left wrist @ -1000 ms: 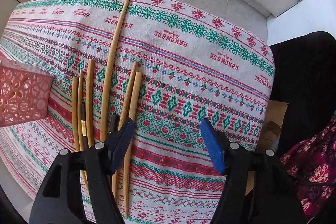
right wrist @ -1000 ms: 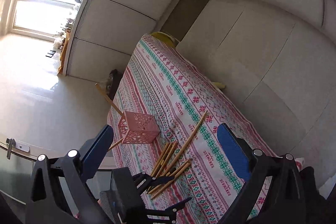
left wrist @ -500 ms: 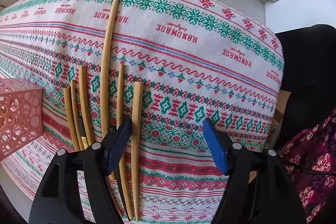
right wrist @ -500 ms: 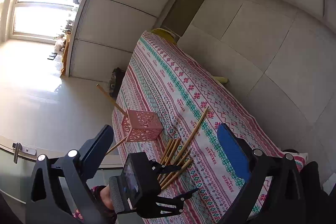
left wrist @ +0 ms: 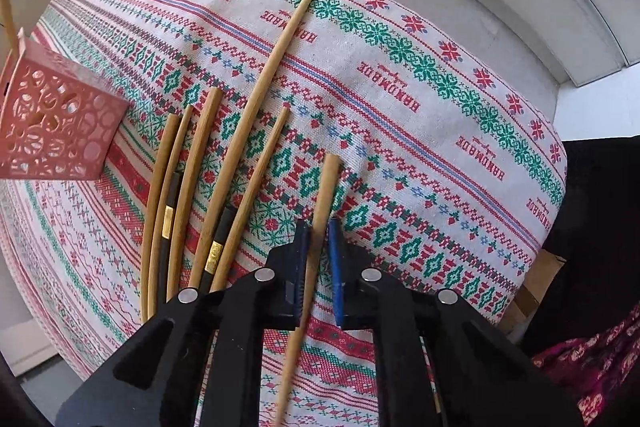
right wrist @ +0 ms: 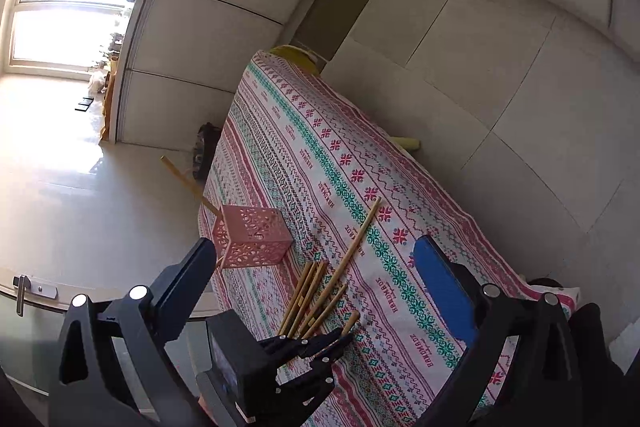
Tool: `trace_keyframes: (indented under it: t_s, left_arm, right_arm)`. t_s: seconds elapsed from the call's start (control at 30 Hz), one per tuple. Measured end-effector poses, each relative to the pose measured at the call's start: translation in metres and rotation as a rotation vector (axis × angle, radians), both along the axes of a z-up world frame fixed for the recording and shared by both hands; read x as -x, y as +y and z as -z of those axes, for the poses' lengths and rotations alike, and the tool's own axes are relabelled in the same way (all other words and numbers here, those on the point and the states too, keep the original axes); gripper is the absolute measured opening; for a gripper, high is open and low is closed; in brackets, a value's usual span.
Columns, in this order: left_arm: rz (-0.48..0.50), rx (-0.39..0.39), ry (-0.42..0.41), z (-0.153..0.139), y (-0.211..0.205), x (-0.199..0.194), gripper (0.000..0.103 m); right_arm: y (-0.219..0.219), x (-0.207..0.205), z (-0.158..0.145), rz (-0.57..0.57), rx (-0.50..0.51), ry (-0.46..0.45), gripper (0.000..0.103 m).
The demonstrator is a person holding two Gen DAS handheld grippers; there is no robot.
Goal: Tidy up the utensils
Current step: 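Lower the left tool to the pile and grasp another chopstick, then grasp a chopstick with the right tool while the left tool lifts its chopstick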
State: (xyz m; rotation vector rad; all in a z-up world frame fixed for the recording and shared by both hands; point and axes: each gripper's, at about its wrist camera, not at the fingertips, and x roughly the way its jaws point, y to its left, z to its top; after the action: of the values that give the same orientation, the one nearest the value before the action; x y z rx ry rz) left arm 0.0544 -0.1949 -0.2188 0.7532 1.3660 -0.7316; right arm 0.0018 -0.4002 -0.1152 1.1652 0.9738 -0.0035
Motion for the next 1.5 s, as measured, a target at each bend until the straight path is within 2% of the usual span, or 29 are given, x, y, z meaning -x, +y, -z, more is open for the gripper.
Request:
trace_keyframes:
  t_s: [0.1,0.2,0.33,0.37,0.43,0.5,0.57,0.63,0.7,0.97,1.03,1.07,1.1,1.17,1.23,1.27,1.33,1.43,1.5]
  left_arm:
    - [-0.114,0.076,-0.021,-0.001,0.017,0.013,0.007]
    - [-0.258,0.247,-0.001,-0.013,0.045,0.018,0.006]
    - [-0.307,0.460,-0.043,-0.041,0.080,0.043,0.006]
    - [-0.303,0.508,-0.066,-0.050,0.088,0.052,0.006]
    - [-0.306,0.579,-0.124,-0.071,0.101,0.063,0.006]
    - [-0.312,0.653,-0.179,-0.086,0.113,0.069,0.006]
    - [-0.307,0.719,-0.224,-0.102,0.126,0.072,0.006]
    - [-0.293,0.768,-0.263,-0.121,0.149,0.069,0.006]
    - [-0.289,0.807,-0.281,-0.150,0.161,0.072,0.006]
    - [-0.316,0.885,-0.338,-0.193,0.212,0.088,0.006]
    - [-0.335,0.899,-0.344,-0.201,0.219,0.091,0.006]
    - [-0.344,0.906,-0.345,-0.202,0.221,0.090,0.006]
    - [-0.352,0.912,-0.351,-0.204,0.224,0.091,0.006]
    - [-0.369,0.922,-0.366,-0.207,0.230,0.092,0.006]
    - [-0.388,0.924,-0.378,-0.210,0.235,0.093,0.006]
    - [-0.401,0.926,-0.382,-0.209,0.237,0.092,0.006]
    - [-0.429,0.931,-0.390,-0.210,0.242,0.090,0.006]
    - [-0.460,0.938,-0.414,-0.213,0.247,0.091,0.006]
    - [-0.472,0.947,-0.435,-0.215,0.248,0.091,0.006]
  right_arm:
    - [0.005,-0.001,0.005,-0.016,0.014,0.016,0.096]
    - [0.013,-0.002,0.020,-0.028,0.007,0.063,0.096]
    - [0.032,-0.009,0.051,-0.038,-0.072,0.146,0.095]
    - [0.037,-0.014,0.057,-0.038,-0.086,0.161,0.092]
    - [0.044,-0.023,0.065,-0.030,-0.083,0.198,0.074]
    - [0.051,-0.033,0.069,-0.015,-0.065,0.228,0.068]
    - [0.064,-0.041,0.070,-0.022,-0.018,0.260,0.059]
    - [0.078,-0.050,0.071,-0.042,0.048,0.308,0.045]
    - [0.089,-0.058,0.074,-0.042,0.109,0.356,0.041]
    - [0.120,-0.105,0.080,-0.025,0.415,0.508,0.040]
    - [0.133,-0.114,0.080,-0.040,0.532,0.540,0.023]
    - [0.137,-0.116,0.080,-0.030,0.567,0.550,0.021]
    - [0.141,-0.117,0.081,-0.029,0.587,0.542,0.016]
    - [0.146,-0.118,0.081,-0.047,0.594,0.496,0.016]
    - [0.143,-0.111,0.083,-0.047,0.514,0.432,0.013]
    - [0.141,-0.106,0.084,-0.047,0.450,0.384,0.012]
    - [0.141,-0.096,0.077,-0.048,0.392,0.263,0.010]
    - [0.150,-0.078,0.053,-0.086,0.406,0.096,0.010]
    - [0.158,-0.064,0.034,-0.104,0.450,0.003,0.010]
